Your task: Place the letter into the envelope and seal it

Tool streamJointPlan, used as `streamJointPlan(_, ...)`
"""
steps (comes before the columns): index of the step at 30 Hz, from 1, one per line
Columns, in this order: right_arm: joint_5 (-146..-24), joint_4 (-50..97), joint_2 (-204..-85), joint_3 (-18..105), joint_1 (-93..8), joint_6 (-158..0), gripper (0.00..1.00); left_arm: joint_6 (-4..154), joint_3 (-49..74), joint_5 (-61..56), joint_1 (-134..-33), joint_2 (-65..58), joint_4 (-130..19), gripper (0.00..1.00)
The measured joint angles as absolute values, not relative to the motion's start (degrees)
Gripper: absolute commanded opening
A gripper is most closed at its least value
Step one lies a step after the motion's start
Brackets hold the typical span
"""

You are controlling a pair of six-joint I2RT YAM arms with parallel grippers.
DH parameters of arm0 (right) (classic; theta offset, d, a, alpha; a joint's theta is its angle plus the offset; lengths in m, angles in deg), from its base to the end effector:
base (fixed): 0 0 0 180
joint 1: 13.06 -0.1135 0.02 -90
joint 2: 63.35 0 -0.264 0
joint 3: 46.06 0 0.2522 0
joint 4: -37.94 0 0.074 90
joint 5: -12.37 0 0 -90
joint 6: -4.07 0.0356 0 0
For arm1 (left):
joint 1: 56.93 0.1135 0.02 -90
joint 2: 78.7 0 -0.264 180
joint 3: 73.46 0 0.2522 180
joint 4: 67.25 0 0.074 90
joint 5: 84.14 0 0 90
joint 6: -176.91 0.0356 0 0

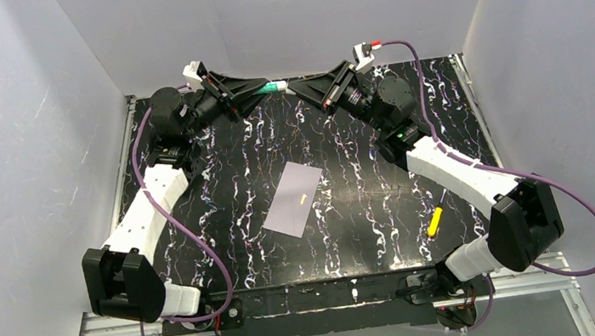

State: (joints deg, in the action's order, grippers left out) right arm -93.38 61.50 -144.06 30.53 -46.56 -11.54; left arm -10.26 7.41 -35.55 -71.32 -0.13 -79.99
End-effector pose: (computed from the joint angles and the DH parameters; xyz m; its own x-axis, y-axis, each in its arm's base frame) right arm 0.2707 0.1908 0.3920 -0.6425 0.6863 -0.3408 -0.4677 0.0010 0.8839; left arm 0.3011 -0.1016 0.4085 -0.8302 -0.5552 -0.0498 0.1489 -0.1348 -0.9796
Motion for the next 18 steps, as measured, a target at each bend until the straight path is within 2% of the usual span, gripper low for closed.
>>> streamJointPlan(18, -94.08, 64.1, -144.1, 30.53, -47.0, -9.66, 0.06, -10.72, 6.67, -35.94, -71.78, -0.13, -81.58, 0.0)
